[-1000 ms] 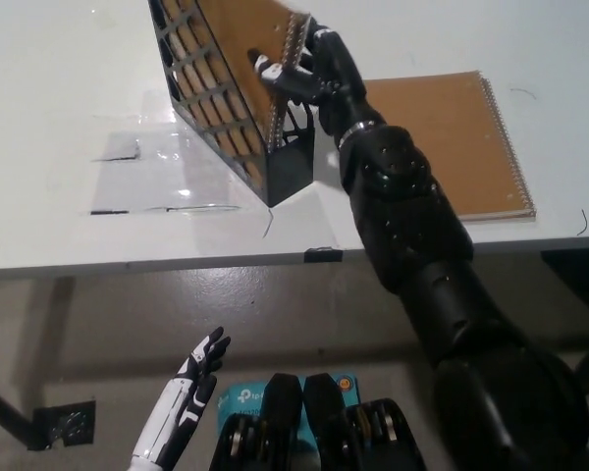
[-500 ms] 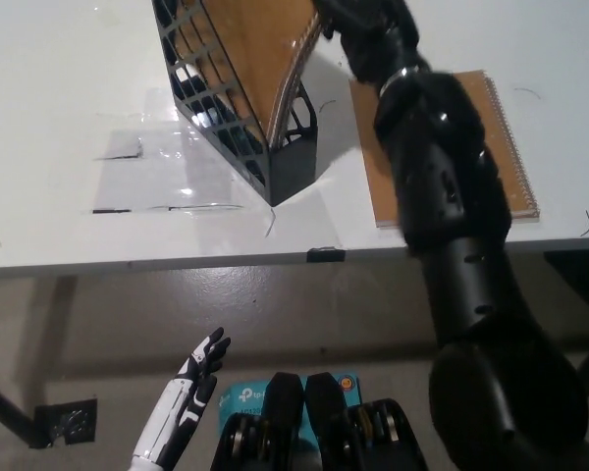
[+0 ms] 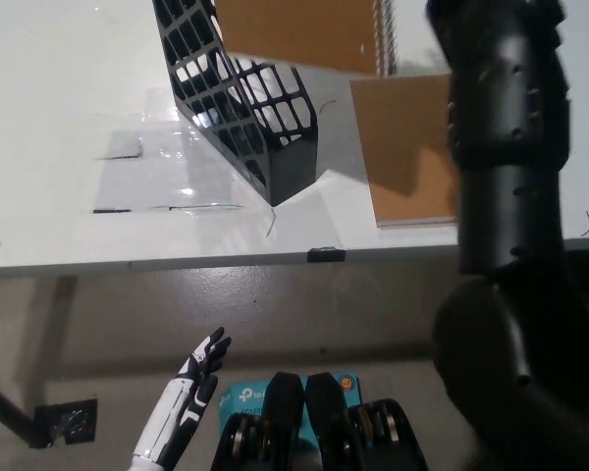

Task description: Use the right hand to pick up a book from the book holder on the left side and put it on another book on the right side

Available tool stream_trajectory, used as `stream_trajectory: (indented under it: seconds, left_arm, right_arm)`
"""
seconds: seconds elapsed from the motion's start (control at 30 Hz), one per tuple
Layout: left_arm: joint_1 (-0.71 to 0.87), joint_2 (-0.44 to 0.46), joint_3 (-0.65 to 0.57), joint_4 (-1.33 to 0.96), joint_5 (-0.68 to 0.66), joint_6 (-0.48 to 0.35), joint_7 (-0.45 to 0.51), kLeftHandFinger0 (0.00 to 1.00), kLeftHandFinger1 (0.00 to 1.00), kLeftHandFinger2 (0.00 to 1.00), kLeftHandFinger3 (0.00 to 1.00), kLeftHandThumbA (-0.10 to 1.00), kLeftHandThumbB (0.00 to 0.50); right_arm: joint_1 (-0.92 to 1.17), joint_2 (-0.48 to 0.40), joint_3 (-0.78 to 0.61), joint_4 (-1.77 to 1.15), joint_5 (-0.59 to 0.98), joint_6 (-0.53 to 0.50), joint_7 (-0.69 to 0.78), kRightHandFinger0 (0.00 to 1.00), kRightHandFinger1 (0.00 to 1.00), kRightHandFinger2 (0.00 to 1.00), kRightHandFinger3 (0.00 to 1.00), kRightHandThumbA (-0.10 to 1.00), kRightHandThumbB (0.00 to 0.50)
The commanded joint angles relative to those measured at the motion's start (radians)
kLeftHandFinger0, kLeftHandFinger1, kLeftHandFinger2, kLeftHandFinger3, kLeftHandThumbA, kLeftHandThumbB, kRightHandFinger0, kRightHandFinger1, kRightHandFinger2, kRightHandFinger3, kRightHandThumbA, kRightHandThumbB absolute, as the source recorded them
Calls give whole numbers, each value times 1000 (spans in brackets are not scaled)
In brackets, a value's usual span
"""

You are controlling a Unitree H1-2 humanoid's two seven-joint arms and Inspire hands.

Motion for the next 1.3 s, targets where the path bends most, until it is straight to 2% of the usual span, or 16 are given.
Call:
stream_trajectory:
  seconds: [0.0,0.13,0.27,0.3,0.43,0.5,0.6,0.67,0.77,0.9,0.97,1.03,1.07,1.1,1.17,1.27]
  left_arm:
    - [-7,7,8,-23,6,-17,3,1000,1000,1000,1000,1000,293]
    - [-7,5,11,-15,3,-27,6,1000,1000,1000,1000,1000,290]
    - [-4,6,14,-15,-3,-25,3,1000,1000,1000,1000,1000,298]
    - [-1,3,15,-18,-4,-20,5,1000,1000,1000,1000,1000,303]
    - [-1,4,16,-15,-1,-23,4,1000,1000,1000,1000,1000,302]
    - [-4,2,15,-11,-3,-20,2,1000,1000,1000,1000,1000,302]
    - [1,1,12,-10,-4,-20,-1,1000,1000,1000,1000,1000,314]
    - [6,1,12,-10,-20,-24,-8,1000,1000,1000,1000,1000,300]
    - [8,5,10,-7,5,-36,2,1000,1000,1000,1000,1000,298]
    - [0,6,13,-6,8,-35,5,1000,1000,1000,1000,1000,295]
    - [-4,5,14,-6,10,-32,7,1000,1000,1000,1000,1000,295]
    - [-3,4,12,-7,11,-34,7,1000,1000,1000,1000,1000,292]
    - [-1,4,11,-8,13,-31,6,1000,1000,1000,1000,1000,298]
    - [1,3,9,-6,14,-34,6,1000,1000,1000,1000,1000,291]
    - [5,4,8,-9,12,-32,3,1000,1000,1000,1000,1000,288]
    - [2,5,10,-3,13,-38,5,1000,1000,1000,1000,1000,283]
  right_arm:
    - [-112,-66,3,-106,106,51,16,0,353,821,1000,-100,48]
    - [-82,-122,47,-111,107,65,3,0,343,761,1000,-100,45]
    - [-44,-192,82,-71,135,65,22,0,389,794,1000,-100,35]
    - [-38,-213,78,-43,150,65,8,0,376,775,1000,-100,71]
    - [-18,-267,75,33,179,65,31,0,290,702,1000,-100,74]
    - [-1,-287,70,68,187,65,69,0,255,660,1000,-100,48]
    - [25,-297,71,103,176,65,80,0,274,681,1000,-100,64]
    - [37,-299,60,143,165,65,82,0,227,704,1000,-100,82]
    - [41,-319,72,232,129,50,99,0,86,635,1000,-100,82]
    - [16,-345,53,374,132,46,105,0,36,603,1000,-100,59]
    - [4,-360,61,443,117,13,131,0,41,629,1000,-100,47]
    - [6,-351,59,478,102,-41,107,0,57,681,1000,-100,103]
    - [7,-353,69,494,87,-51,105,0,55,677,953,-100,109]
    - [9,-352,75,521,75,-73,107,0,71,686,1000,-100,111]
    - [10,-356,84,573,61,-99,125,0,94,716,1000,-100,79]
    - [6,-370,88,656,49,-131,152,0,127,741,1000,-100,92]
